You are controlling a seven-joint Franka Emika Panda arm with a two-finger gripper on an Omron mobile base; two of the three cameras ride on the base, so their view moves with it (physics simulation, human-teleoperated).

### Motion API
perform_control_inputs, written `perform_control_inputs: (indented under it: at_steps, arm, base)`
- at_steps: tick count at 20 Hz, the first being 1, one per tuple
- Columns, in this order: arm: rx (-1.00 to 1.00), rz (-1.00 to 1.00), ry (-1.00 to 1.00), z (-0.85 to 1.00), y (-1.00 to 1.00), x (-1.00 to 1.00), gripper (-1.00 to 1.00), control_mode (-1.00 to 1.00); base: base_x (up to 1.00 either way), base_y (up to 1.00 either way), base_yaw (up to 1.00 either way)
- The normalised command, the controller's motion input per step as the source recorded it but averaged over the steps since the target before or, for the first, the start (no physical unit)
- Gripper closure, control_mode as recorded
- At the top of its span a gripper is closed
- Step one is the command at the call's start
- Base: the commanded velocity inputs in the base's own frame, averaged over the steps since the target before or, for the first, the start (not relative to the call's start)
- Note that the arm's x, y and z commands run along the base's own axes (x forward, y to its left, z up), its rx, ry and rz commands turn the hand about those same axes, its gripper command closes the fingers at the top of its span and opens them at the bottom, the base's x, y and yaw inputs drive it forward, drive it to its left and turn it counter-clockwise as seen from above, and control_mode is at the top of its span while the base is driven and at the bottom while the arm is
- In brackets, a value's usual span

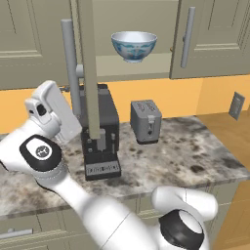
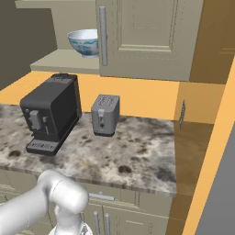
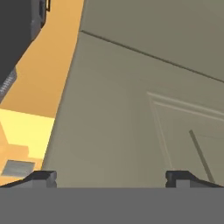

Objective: Open the cabinet. Pick the bowls from the counter and place them in the cabinet. Then close the cabinet.

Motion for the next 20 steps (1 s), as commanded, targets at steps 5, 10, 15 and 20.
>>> perform_control_inputs:
  at_steps: [5,10,15,20]
  arm:
    - [0.01,0.00,0.00,0.16,-0.42,0.24,-1.00,-1.00]
    - [0.00,0.00,0.00,0.15,-0.41,0.25,-1.00,-1.00]
    - [0.00,0.00,0.00,0.13,-0.36,0.31,-1.00,-1.00]
    - [0.00,0.00,0.00,0.16,-0.39,0.35,-1.00,-1.00]
  base:
    - [0.00,0.00,0.00]
    - [0.00,0.00,0.00]
    - [0.00,0.00,0.00]
    - [0.00,0.00,0.00]
